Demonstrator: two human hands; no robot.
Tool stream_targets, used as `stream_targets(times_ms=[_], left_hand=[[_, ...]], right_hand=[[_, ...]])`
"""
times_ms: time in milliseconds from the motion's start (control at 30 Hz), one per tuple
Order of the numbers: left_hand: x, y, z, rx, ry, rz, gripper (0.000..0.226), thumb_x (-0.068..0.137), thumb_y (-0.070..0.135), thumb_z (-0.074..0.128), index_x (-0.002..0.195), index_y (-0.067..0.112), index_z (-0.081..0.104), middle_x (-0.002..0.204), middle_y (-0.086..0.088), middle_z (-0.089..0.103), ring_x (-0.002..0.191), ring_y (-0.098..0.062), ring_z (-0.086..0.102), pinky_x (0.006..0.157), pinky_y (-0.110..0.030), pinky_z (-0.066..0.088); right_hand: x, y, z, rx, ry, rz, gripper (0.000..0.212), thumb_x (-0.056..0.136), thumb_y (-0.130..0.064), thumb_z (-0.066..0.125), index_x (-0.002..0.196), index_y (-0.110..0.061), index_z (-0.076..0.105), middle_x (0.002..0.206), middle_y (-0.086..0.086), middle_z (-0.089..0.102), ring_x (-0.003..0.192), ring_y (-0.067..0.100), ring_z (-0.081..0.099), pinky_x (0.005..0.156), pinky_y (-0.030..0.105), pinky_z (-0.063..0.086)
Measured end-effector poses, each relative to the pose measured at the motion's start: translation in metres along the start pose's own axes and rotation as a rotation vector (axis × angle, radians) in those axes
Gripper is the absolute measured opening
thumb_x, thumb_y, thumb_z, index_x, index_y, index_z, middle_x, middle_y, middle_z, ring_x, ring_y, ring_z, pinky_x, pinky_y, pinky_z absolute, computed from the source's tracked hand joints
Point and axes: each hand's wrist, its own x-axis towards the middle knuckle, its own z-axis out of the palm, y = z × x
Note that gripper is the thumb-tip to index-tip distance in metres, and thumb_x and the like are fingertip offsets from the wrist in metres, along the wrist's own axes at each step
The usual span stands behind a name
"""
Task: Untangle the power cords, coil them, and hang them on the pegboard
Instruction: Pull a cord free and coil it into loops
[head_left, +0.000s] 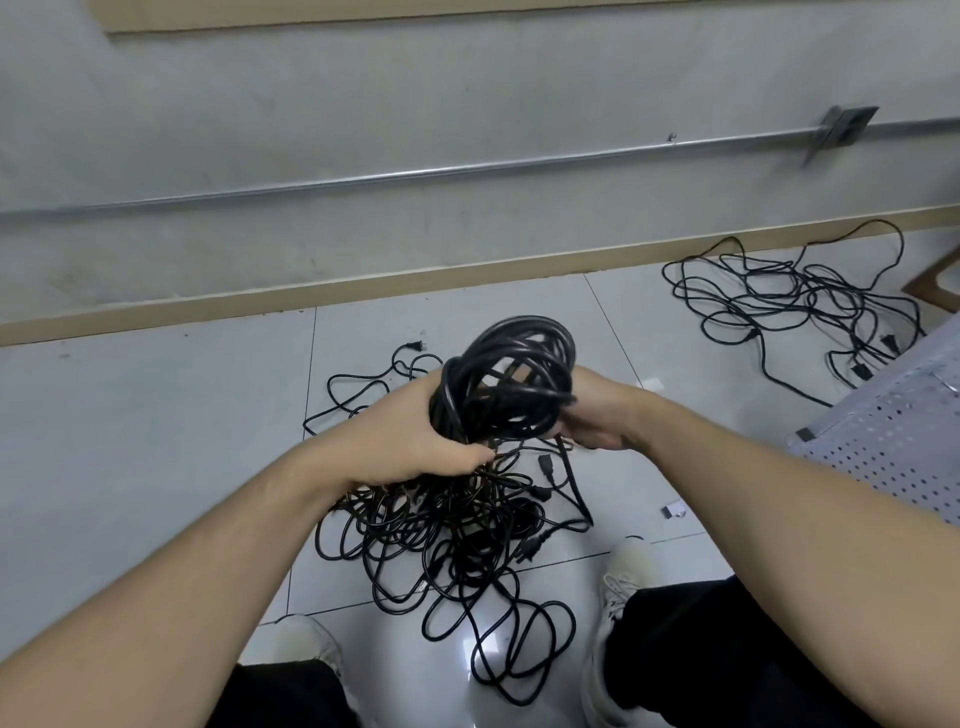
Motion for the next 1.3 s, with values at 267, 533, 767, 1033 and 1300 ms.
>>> stream_targets(times_ms=[267,533,767,1033,1300], left_hand=[[0.006,-0.030,-0.019,-0.209,0.422,-0.204,0.080,0.082,0.005,0.079,0.141,0.041,0.039,0.113,0.013,0.067,0.097,-0.007,0.070,0.087,-0.029,0.055],[0.009,-0.038,-0.019,-0.244,0.496,-0.367,0.043,0.075,0.012,0.079,0.108,0.032,0.060,0.100,-0.003,0.075,0.089,-0.027,0.075,0.082,-0.051,0.062],[0.015,-0.040,-0.012,-0.340,0.405,-0.408,0.038,0.079,0.000,0.074,0.109,0.021,0.064,0.098,-0.013,0.076,0.074,-0.026,0.072,0.063,-0.039,0.061],[0.018,-0.046,-0.012,-0.441,0.350,-0.522,0.030,0.084,0.008,0.078,0.112,0.005,0.068,0.098,-0.022,0.077,0.075,-0.032,0.072,0.069,-0.043,0.062],[0.021,-0.044,-0.006,-0.545,0.353,-0.396,0.055,0.081,0.003,0.081,0.122,0.032,0.057,0.113,-0.014,0.073,0.088,-0.033,0.071,0.072,-0.048,0.062]], right_hand=[[-0.007,-0.004,0.026,-0.736,0.054,-0.140,0.042,0.107,-0.050,0.038,0.085,-0.023,0.061,0.068,-0.009,0.049,0.063,0.008,0.046,0.069,0.026,0.040],[-0.025,-0.024,0.037,-1.145,0.038,-0.374,0.038,0.107,-0.036,0.047,0.070,-0.029,0.040,0.056,-0.009,0.045,0.055,0.001,0.047,0.054,0.018,0.033],[-0.033,-0.028,0.039,-1.291,0.019,-0.394,0.037,0.105,-0.038,0.047,0.070,-0.032,0.037,0.060,-0.011,0.043,0.059,0.016,0.043,0.061,0.034,0.028],[-0.038,-0.032,0.033,-1.335,-0.001,-0.348,0.026,0.106,-0.040,0.043,0.107,-0.024,0.063,0.077,-0.006,0.056,0.076,0.021,0.050,0.068,0.034,0.038],[-0.037,-0.025,0.008,-1.185,0.029,-0.149,0.028,0.105,-0.047,0.045,0.123,-0.033,0.061,0.078,-0.017,0.055,0.086,0.017,0.054,0.074,0.030,0.039]])
